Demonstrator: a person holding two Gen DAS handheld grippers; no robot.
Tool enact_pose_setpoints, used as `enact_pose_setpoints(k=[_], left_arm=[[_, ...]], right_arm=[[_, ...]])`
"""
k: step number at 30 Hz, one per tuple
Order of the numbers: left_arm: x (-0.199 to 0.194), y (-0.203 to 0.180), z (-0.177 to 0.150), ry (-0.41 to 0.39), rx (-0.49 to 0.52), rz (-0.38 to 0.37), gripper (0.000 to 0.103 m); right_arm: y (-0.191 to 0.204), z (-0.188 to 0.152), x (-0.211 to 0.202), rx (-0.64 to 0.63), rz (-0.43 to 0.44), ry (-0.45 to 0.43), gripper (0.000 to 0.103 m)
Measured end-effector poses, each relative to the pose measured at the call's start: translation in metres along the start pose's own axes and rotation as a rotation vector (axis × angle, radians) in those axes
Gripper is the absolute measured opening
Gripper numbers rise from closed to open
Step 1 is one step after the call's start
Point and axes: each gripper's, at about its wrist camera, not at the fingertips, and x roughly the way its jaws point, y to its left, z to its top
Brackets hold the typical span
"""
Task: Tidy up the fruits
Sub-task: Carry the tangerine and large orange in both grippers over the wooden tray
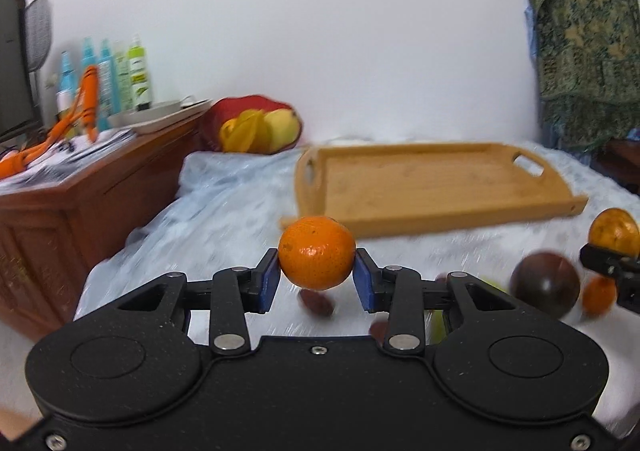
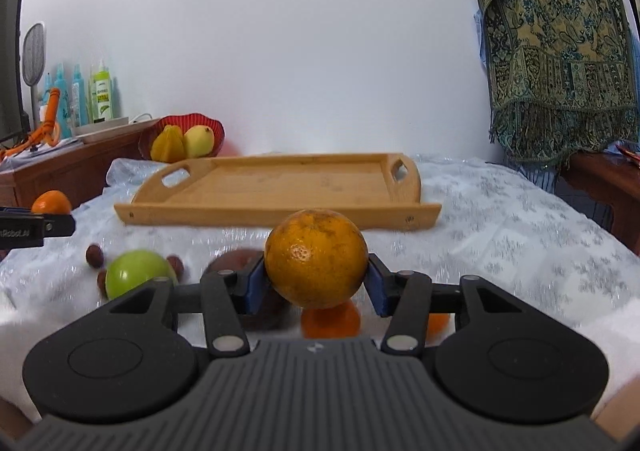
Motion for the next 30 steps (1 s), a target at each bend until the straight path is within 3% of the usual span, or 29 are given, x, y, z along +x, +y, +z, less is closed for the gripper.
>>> enact_pose_setpoints(k=[7, 14, 21, 30], left_arm=[[0.031, -0.005, 0.034, 0.022, -0.02, -0.083, 0.037], [0.036, -0.006, 0.064, 0.059, -0.055, -0.127, 0.037], [0.017, -0.017, 0.092, 0.055, -0.075, -0.139, 0.037], [-0.011, -0.027, 0.109, 0.068, -0.085, -0.126, 0.037]], right_arm=[[-0.009, 0.029, 0.03, 0.065, -0.032, 0.023, 0.054], [-0.031, 0.05, 0.041, 0.199, -0.04, 0.067, 0.054], [-0.037, 0.078, 0.029, 0.235, -0.025, 0.04, 0.054], [-0.031, 0.088, 0.02, 0.239, -0.004, 0.089, 0.055]])
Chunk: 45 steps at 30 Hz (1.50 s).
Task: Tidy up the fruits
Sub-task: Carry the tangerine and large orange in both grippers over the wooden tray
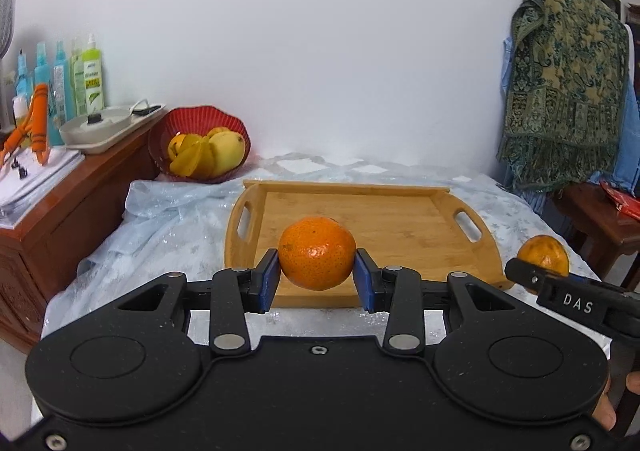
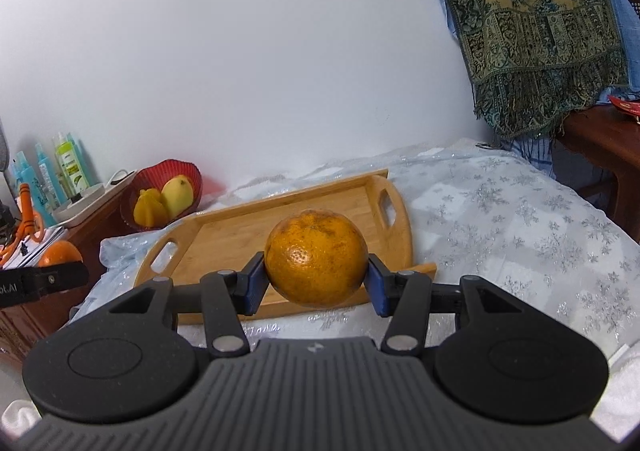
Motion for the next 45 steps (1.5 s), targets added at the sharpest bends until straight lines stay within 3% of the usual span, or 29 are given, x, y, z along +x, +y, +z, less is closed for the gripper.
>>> enact_pose_setpoints(k=[8, 13, 19, 24, 35, 45], left_arm=[[-0.012, -0.004, 0.003, -0.003, 0.0, -0.045, 0.037], [-0.004, -0.008, -0.003, 0.013, 0.017, -0.037, 0.037], [0.03, -0.002, -0.001, 0.05, 0.005, -0.004, 0.037], [0.071, 0.001, 0.005, 0.084, 0.0, -0.023, 0.037], [0.167, 0.002, 0.003, 0.199, -0.028, -0.004, 0.037], [0.201, -0.004, -0.011, 0.236, 0.003, 0.024, 0.037]], right_arm=[[-0.005, -0.003, -0.02, 0.011, -0.052, 0.015, 0.055], [0.0, -0.003, -0.017, -0.031, -0.054, 0.022, 0.055], [0.004, 0.006, 0.008, -0.067, -0.057, 0.035, 0.055], [0.006, 0.015, 0.038, -0.083, -0.031, 0.047, 0.055], [0.006, 0.026, 0.112, -0.089, -0.056, 0.154, 0.055], [-0.001, 0.016, 0.136, -0.119, -0.078, 0.205, 0.055]])
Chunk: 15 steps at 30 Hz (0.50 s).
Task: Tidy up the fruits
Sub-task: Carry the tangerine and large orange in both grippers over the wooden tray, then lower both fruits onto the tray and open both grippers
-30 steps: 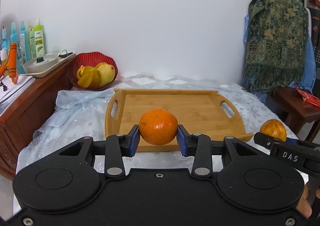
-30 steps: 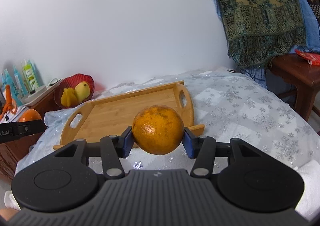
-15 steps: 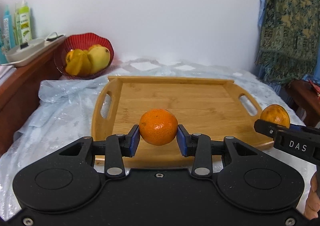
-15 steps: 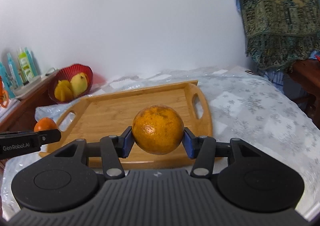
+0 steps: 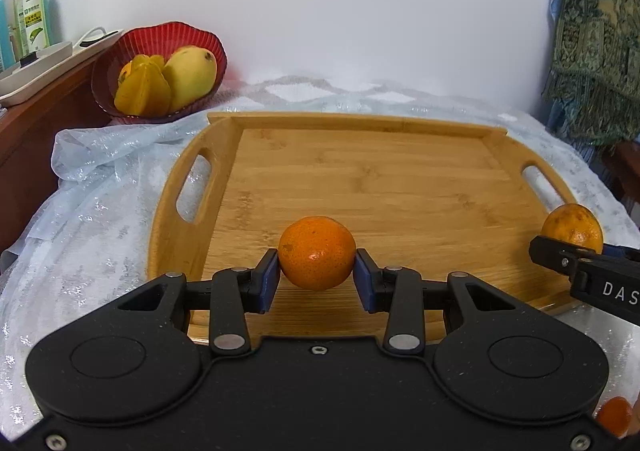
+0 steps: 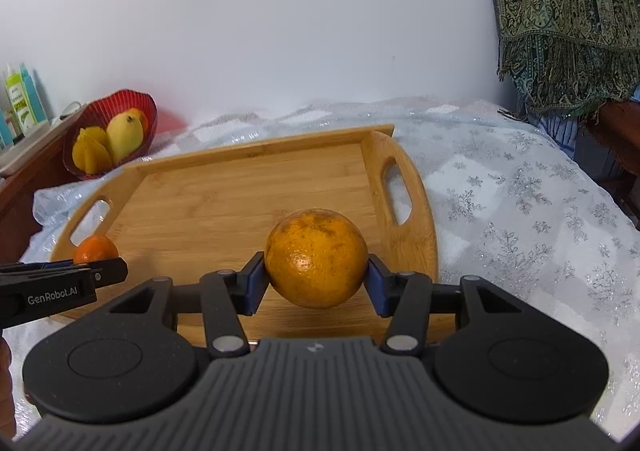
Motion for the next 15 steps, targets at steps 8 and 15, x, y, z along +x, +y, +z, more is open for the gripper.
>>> enact_pose_setpoints(k=[8, 15], left_arm=[[0.006, -0.006, -0.005, 0.005, 0.02, -0.001, 0.038], [0.01, -0.008, -0.008, 0.007, 0.016, -0.003, 0.038]], right_arm=[[-0.001, -0.006, 0.009, -0.009, 0.011, 0.018, 0.055], [-0.002, -0.007, 0.013, -0.016, 0.011, 0.024, 0.056]])
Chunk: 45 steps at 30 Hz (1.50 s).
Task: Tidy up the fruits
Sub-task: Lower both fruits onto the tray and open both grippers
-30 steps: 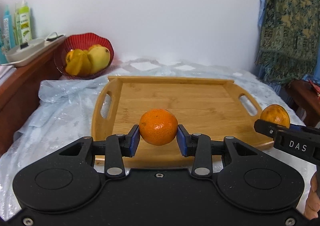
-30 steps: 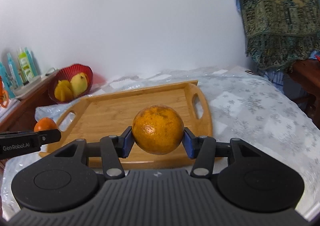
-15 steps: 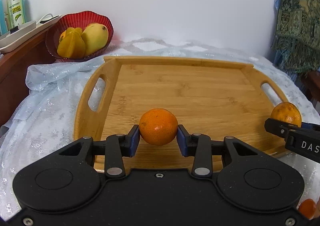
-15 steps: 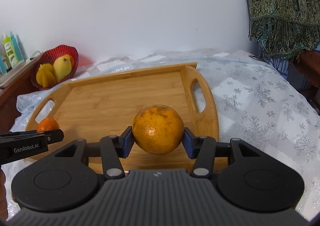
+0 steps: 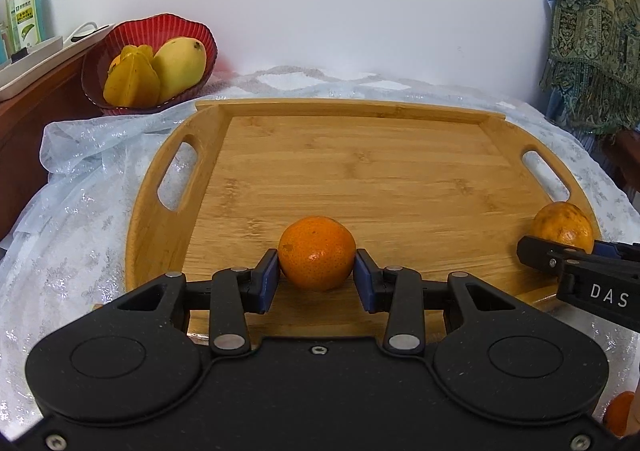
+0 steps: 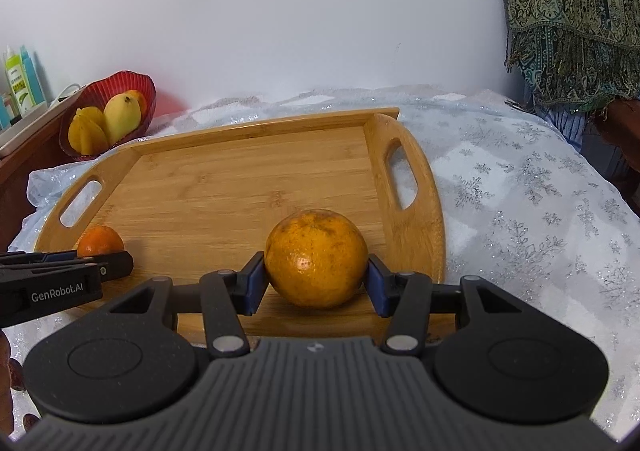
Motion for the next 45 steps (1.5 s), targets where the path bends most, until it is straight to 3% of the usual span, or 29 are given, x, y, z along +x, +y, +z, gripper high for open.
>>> enact_pose_setpoints(k=[9, 10, 14, 19, 24, 45], left_arm=[[-0.002, -0.001, -0.002, -0.009, 0.018, 0.004, 0.041], [-0.003, -0.001, -0.002, -0.01, 0.02, 0.011, 0.045], [-0.006, 0.0, -0.002, -0.015, 0.016, 0.011, 0.055], [-0.013, 0.0, 0.0, -0.031, 0.019, 0.005, 0.077], [-0.022, -0.001, -0.001, -0.042, 0.022, -0.002, 0.084], [-0.13, 0.0, -0.025, -0.157, 0.042, -0.071, 0.093]], right_arm=[[0.002, 0.001, -0.002, -0.017, 0.014, -0.017, 0.062], [0.004, 0.001, -0.004, -0.027, 0.018, -0.026, 0.07], [0.013, 0.004, -0.011, -0.071, 0.029, -0.048, 0.073], [0.014, 0.004, -0.017, -0.085, 0.033, -0.056, 0.076], [0.005, 0.002, -0.029, -0.06, 0.047, -0.077, 0.076], [-0.012, -0.034, -0.102, -0.007, 0.065, -0.168, 0.085]])
